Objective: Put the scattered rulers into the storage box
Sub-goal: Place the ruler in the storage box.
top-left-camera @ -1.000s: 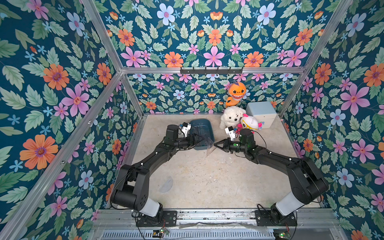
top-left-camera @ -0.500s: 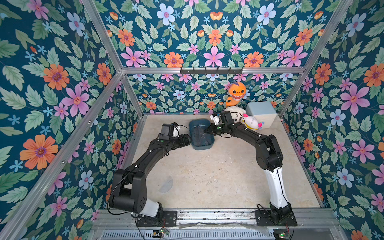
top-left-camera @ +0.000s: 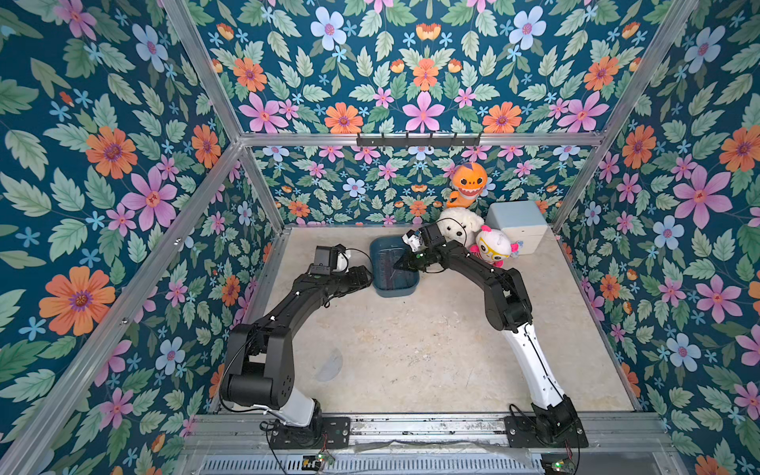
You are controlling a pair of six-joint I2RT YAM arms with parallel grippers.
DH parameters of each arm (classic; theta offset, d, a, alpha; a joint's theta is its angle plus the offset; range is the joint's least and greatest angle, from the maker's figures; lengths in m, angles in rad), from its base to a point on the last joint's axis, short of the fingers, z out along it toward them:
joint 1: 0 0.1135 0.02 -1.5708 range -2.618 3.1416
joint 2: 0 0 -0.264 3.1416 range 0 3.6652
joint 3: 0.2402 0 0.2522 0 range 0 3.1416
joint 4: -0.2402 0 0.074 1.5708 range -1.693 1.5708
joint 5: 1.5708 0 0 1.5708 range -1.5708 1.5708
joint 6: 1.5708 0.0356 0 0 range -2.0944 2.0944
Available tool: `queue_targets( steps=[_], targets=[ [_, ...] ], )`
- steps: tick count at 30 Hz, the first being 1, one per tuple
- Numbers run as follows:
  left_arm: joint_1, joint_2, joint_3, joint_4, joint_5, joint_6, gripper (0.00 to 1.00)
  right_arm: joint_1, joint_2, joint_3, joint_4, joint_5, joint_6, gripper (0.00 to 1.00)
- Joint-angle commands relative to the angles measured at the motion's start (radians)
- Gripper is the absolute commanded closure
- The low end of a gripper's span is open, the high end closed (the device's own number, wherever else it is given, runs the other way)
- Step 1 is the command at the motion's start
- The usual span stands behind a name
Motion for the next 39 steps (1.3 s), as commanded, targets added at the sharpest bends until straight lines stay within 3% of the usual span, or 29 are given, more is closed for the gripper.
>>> queue_targets(
  steps=[1,6,14,16,20,24,28,30,36,39],
  targets=[
    [0.004,-0.004,0.005,0.016,0.016,0.008,0.20,0.003,-0.016,0.005,-0.043,0.015,-0.031,0.79],
    [0.011,-0.007,0.008,0.015,0.025,0.001,0.20,0.001,-0.066,0.011,-0.087,0.061,-0.061,0.64],
    [0.037,-0.025,0.050,-0.048,-0.082,-0.011,0.20,0.015,-0.194,-0.009,-0.132,0.106,-0.098,0.56],
    [0.042,-0.043,0.066,-0.097,-0.138,-0.006,0.21,0.035,-0.263,-0.100,-0.117,0.128,-0.129,0.57],
    [0.076,-0.149,0.005,-0.170,-0.320,-0.015,0.21,0.124,-0.523,-0.512,0.071,0.256,-0.171,0.57],
    [0.189,-0.222,-0.083,-0.157,-0.328,-0.090,0.22,0.314,-0.637,-0.683,0.128,0.455,-0.209,0.57],
    [0.285,-0.231,-0.095,-0.182,-0.339,-0.144,0.23,0.506,-0.578,-0.677,0.159,0.606,-0.220,0.56],
    [0.337,-0.224,-0.086,-0.198,-0.337,-0.158,0.23,0.590,-0.505,-0.619,0.133,0.675,-0.259,0.51],
    [0.447,-0.246,-0.115,-0.176,-0.332,-0.182,0.23,0.700,-0.317,-0.438,0.091,0.739,-0.347,0.32],
    [0.461,-0.258,-0.125,-0.159,-0.308,-0.163,0.22,0.728,-0.238,-0.339,0.074,0.715,-0.355,0.29]
  ],
)
